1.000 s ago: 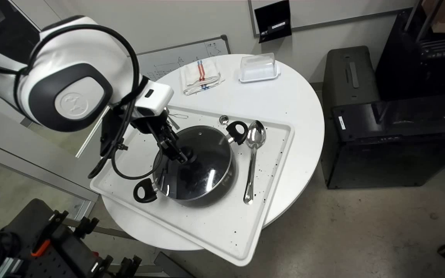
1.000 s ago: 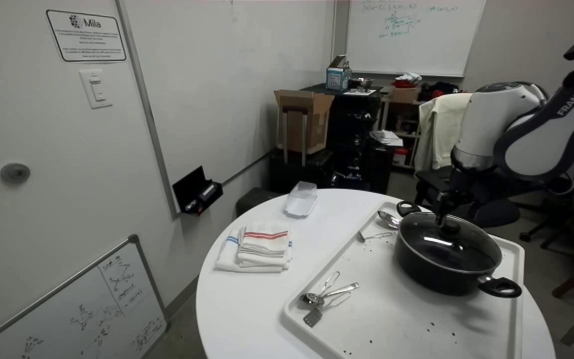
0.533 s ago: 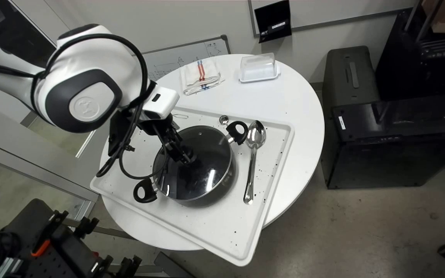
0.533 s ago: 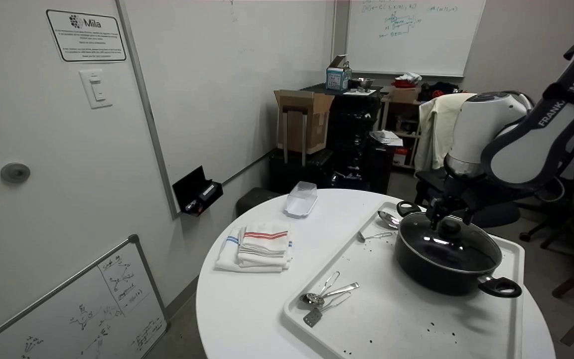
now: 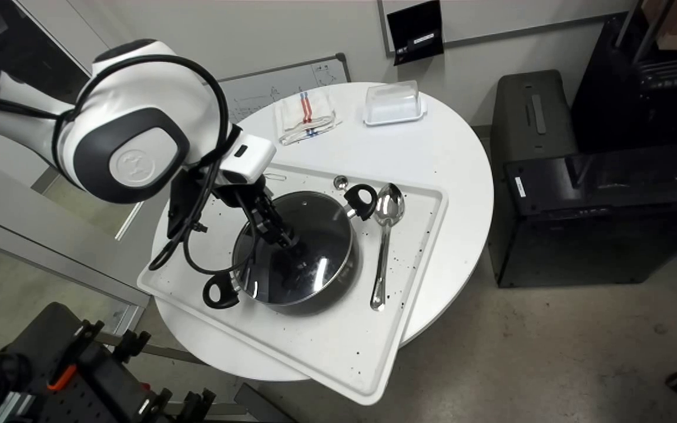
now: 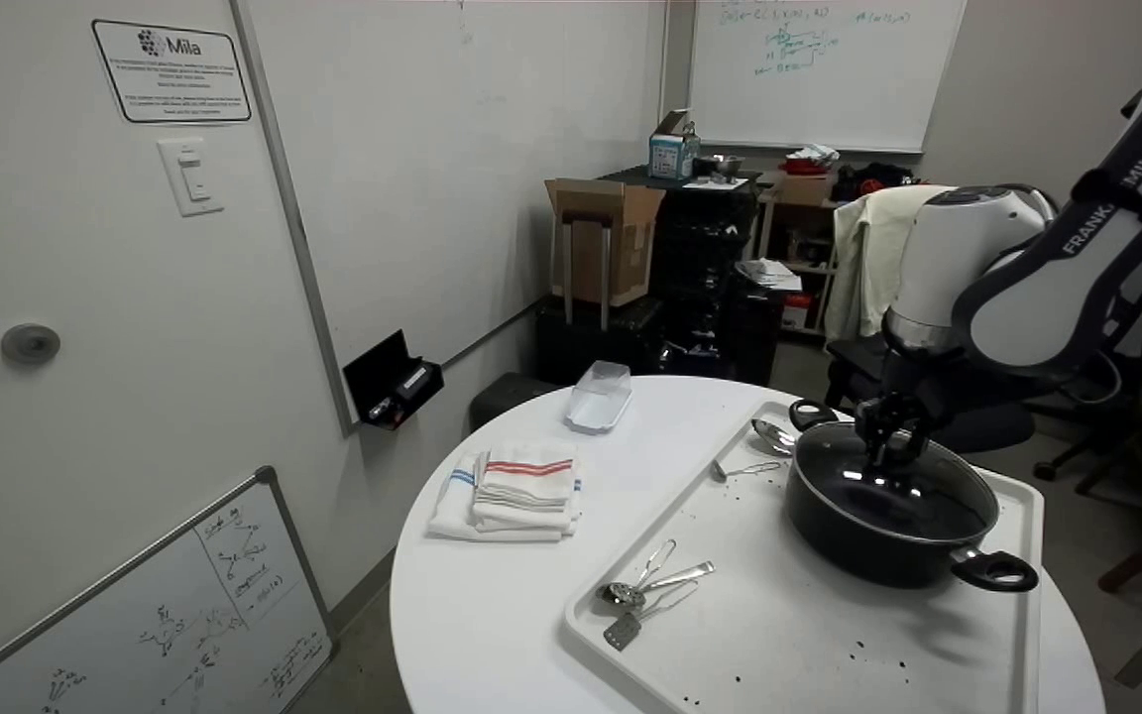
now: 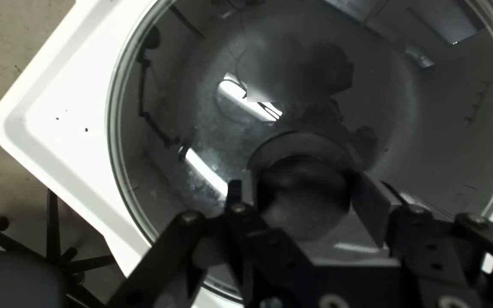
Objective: Remove the lid from the pot and put it on the table
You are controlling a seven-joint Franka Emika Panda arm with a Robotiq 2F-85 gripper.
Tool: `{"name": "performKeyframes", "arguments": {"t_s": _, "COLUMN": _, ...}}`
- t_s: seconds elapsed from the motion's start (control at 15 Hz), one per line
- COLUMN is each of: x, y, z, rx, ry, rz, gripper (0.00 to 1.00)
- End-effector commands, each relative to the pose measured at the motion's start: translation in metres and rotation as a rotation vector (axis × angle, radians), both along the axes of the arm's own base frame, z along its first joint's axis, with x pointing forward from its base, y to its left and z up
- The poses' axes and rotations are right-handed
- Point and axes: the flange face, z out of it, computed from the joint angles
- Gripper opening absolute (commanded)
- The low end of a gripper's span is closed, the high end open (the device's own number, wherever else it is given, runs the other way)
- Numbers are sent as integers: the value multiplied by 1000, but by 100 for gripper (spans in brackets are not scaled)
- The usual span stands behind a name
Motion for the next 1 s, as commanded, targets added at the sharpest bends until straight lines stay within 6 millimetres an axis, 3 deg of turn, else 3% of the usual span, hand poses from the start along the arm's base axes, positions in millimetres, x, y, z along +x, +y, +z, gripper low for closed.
{"name": "performKeyframes", "arguments": {"t_s": 0.0, "x": 6, "y": -1, "z": 4, "rx": 0, "ry": -30, "rz": -3, "gripper": 30}}
{"name": "performKeyframes", "arguments": {"t_s": 0.13, "x": 5, "y": 0, "z": 9, "rx": -2, "ry": -41, "rz": 3, "gripper": 25}}
{"name": "performKeyframes", "arguments": {"t_s": 0.4, "x": 0, "y": 3, "z": 27, "rx": 3, "ry": -55, "rz": 28, "gripper": 25}}
{"name": "performKeyframes", "arguments": {"t_s": 0.93, "x": -5, "y": 22, "z": 88, "rx": -18, "ry": -132, "rz": 90, "gripper": 25}}
